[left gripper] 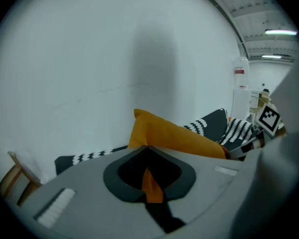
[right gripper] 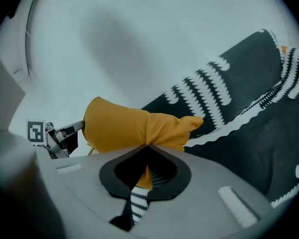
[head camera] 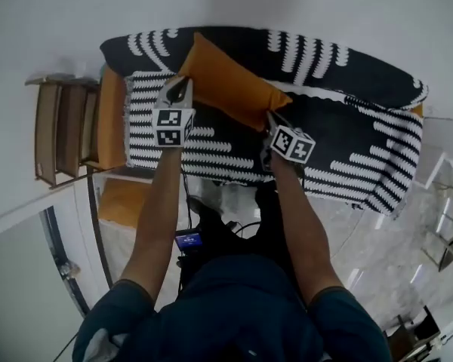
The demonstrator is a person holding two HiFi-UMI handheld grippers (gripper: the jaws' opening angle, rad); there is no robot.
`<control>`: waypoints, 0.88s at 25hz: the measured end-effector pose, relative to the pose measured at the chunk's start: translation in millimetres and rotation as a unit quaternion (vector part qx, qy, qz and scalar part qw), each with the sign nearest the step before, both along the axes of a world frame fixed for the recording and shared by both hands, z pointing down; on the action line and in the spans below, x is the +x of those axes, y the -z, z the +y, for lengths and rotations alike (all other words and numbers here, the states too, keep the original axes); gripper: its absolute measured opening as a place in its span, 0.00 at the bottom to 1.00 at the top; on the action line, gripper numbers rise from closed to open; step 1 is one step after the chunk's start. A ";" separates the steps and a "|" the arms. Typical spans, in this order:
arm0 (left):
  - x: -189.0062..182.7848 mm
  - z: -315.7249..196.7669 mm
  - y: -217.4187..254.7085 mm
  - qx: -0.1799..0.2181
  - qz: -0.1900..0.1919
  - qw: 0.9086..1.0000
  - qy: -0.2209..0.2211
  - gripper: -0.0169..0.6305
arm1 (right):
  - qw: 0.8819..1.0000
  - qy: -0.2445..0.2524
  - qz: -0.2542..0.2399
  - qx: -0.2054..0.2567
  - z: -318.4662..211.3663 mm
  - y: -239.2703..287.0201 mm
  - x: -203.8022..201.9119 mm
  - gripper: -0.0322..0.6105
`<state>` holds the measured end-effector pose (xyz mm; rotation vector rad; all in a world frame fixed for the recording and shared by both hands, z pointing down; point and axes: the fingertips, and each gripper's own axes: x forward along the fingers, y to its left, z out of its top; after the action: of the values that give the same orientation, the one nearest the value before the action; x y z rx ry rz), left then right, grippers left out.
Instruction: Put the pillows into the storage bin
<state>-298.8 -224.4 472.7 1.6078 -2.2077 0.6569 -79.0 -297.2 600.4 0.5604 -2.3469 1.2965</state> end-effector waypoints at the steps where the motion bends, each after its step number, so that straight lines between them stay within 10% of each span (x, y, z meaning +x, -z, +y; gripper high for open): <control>1: -18.4 27.6 5.8 0.003 -0.001 1.000 0.018 0.04 | 1.000 0.018 -0.001 0.003 19.4 6.9 -20.6 0.07; 12: -158.8 358.5 32.3 0.013 -0.003 0.976 0.217 0.04 | 0.977 0.214 0.004 0.001 277.7 41.1 -199.4 0.07; 22: -191.6 656.3 -9.8 -0.014 0.032 0.928 0.371 0.04 | 0.929 0.365 0.055 -0.034 534.2 9.4 -266.5 0.07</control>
<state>-490.3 431.9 482.5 0.6507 -2.4775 0.3916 -345.5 237.0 591.0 -0.2556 -2.0819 0.9455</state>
